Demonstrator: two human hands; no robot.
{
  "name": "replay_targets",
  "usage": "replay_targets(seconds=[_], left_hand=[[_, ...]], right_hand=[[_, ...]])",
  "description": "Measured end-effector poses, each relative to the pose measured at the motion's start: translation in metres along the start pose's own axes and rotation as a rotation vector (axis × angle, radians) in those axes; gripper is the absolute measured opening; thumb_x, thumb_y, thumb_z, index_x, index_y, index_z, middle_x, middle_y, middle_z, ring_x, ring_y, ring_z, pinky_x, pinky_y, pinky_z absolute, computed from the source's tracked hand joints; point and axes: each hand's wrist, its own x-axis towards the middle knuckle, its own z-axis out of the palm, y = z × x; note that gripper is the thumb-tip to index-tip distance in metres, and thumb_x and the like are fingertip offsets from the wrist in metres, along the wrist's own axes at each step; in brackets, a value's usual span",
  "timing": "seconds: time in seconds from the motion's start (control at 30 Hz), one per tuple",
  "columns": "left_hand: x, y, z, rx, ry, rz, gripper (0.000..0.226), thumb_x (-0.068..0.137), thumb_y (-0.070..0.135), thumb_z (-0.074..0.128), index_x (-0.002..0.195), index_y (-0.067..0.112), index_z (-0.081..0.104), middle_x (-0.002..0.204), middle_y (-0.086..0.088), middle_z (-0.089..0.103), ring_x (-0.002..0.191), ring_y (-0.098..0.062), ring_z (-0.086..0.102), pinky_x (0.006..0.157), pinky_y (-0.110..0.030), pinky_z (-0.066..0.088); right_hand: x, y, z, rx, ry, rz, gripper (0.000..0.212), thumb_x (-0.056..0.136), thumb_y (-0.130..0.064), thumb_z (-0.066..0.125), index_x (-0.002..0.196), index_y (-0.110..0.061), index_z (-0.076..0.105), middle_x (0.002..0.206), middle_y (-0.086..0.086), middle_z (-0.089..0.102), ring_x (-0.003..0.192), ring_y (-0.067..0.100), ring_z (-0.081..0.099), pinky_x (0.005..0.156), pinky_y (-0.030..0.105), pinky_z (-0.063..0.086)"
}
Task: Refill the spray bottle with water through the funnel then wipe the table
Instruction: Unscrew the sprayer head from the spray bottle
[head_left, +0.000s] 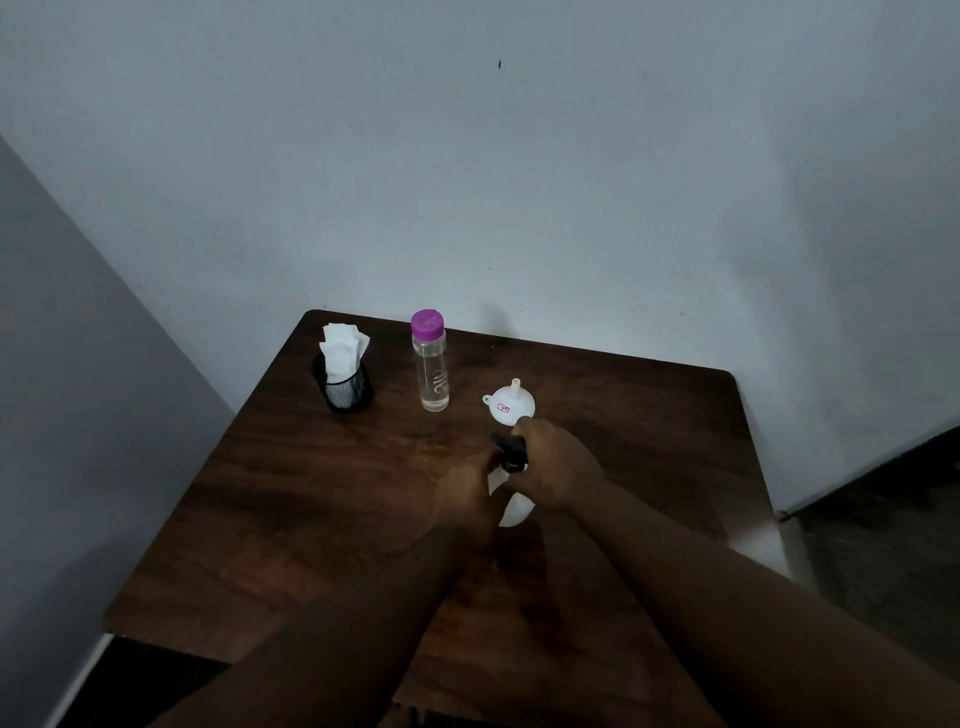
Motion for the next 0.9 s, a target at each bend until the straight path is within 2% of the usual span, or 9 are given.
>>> replay_targets(seconds=[0.07,0.13,0.2,0.37,0.53,0.63,0.77,0.9], left_hand=[[0.001,-0.001,0.000,0.018,-0.006,0.010,0.034,0.093,0.026,0.068,0.125,0.015,0.066,0.120,-0.003,0.072,0.109,-0.019,0.068,0.095,-0.033,0.052],[0.001,-0.002,0.001,0.032,0.016,0.008,0.030,0.092,0.029,0.067,0.118,0.014,0.069,0.114,-0.004,0.073,0.104,-0.020,0.069,0.092,-0.031,0.051],[0.002,-0.003,0.001,0.029,0.011,0.005,0.027,0.092,0.031,0.067,0.116,0.017,0.069,0.112,0.000,0.073,0.102,-0.017,0.067,0.089,-0.028,0.050],[0.002,-0.006,0.002,0.007,0.012,0.009,0.030,0.093,0.030,0.067,0.122,0.022,0.067,0.117,0.005,0.072,0.106,-0.013,0.066,0.089,-0.028,0.050],[0.001,-0.007,0.004,-0.010,0.014,-0.015,0.037,0.093,0.032,0.069,0.128,0.018,0.065,0.123,0.001,0.071,0.112,-0.015,0.065,0.094,-0.028,0.049],[-0.001,-0.005,0.004,-0.018,0.033,-0.003,0.035,0.093,0.028,0.070,0.126,0.017,0.066,0.121,-0.001,0.071,0.111,-0.016,0.065,0.090,-0.022,0.044],[-0.004,-0.003,0.004,-0.040,0.046,-0.022,0.035,0.092,0.028,0.071,0.124,0.015,0.066,0.120,-0.004,0.071,0.111,-0.019,0.065,0.092,-0.024,0.043],[-0.004,-0.004,0.006,-0.039,0.019,-0.077,0.040,0.093,0.033,0.069,0.130,0.018,0.063,0.128,0.000,0.069,0.118,-0.016,0.063,0.095,-0.021,0.041]], right_hand=[[-0.001,-0.002,0.001,-0.002,0.034,0.029,0.047,0.071,-0.039,0.077,0.105,-0.016,0.055,0.104,0.003,0.059,0.091,0.021,0.059,0.071,0.035,0.052],[-0.001,-0.003,0.003,-0.067,0.087,0.061,0.056,0.073,-0.051,0.075,0.110,-0.016,0.053,0.108,0.004,0.058,0.097,0.022,0.059,0.076,0.037,0.054],[-0.001,-0.004,0.006,-0.126,0.122,0.072,0.056,0.077,-0.056,0.072,0.112,-0.017,0.055,0.110,0.004,0.060,0.098,0.021,0.060,0.079,0.037,0.055],[0.000,-0.001,0.005,-0.072,0.109,0.047,0.044,0.076,-0.045,0.079,0.108,-0.021,0.061,0.104,-0.001,0.065,0.093,0.019,0.064,0.081,0.036,0.054],[0.000,0.000,-0.004,0.063,0.016,-0.030,0.027,0.072,-0.018,0.079,0.097,-0.023,0.069,0.097,-0.001,0.068,0.093,0.021,0.064,0.081,0.039,0.054],[0.000,0.001,-0.009,0.102,0.019,-0.005,0.036,0.067,-0.026,0.084,0.098,-0.022,0.066,0.097,-0.001,0.066,0.091,0.018,0.062,0.077,0.039,0.056],[-0.002,0.000,-0.008,-0.088,0.120,0.022,0.044,0.073,-0.050,0.079,0.099,-0.017,0.066,0.096,0.000,0.062,0.088,0.018,0.061,0.067,0.032,0.049],[-0.002,-0.003,-0.006,-0.106,0.094,-0.002,0.027,0.076,-0.037,0.078,0.094,-0.021,0.067,0.092,0.000,0.067,0.086,0.018,0.064,0.067,0.030,0.049]])
